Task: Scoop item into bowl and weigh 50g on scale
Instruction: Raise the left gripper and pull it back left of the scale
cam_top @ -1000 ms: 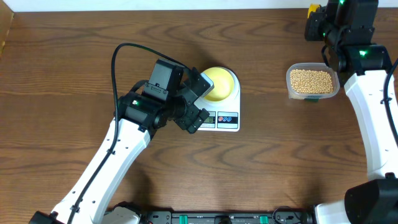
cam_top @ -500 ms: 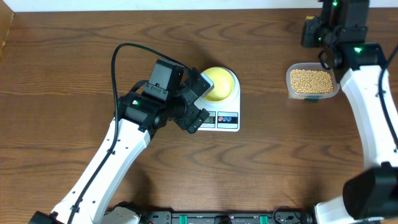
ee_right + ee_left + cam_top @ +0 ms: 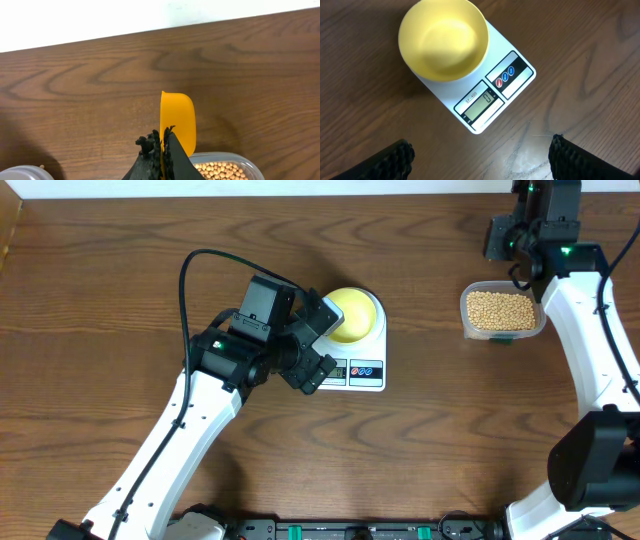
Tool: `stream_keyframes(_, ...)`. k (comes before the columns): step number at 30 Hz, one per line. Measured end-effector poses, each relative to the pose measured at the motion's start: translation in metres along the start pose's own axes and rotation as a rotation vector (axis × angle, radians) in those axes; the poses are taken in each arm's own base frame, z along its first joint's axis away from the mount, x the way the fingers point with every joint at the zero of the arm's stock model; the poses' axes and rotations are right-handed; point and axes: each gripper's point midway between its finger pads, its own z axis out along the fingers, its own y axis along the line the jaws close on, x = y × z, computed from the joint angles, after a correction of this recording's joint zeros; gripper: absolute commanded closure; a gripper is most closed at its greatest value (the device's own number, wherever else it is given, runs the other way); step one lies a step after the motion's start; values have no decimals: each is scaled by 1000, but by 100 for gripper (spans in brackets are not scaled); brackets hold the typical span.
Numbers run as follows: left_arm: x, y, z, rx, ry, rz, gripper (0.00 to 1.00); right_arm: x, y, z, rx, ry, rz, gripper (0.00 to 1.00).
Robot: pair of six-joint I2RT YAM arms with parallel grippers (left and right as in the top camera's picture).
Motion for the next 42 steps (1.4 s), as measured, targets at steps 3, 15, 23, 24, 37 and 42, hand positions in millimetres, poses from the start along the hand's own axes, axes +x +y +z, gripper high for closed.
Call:
stream_keyframes(3,0,0,0,0,0,0,12,4,0,0,-1,17,8,99)
stream_keyframes(15,0,0,0,0,0,3,12,11,0,0,-1,46,10,99)
stream_keyframes(23,0,0,0,0,0,3,12,11,1,0,-8,46,10,99)
stream_keyframes(24,0,0,0,0,0,3,12,11,1,0,-9,44,10,99)
stream_keyframes(37,0,0,0,0,0,3,12,-2,4,0,-23,-6,11,99)
stream_keyframes(42,0,0,0,0,0,3,12,-10,5,0,-28,-39,12,99)
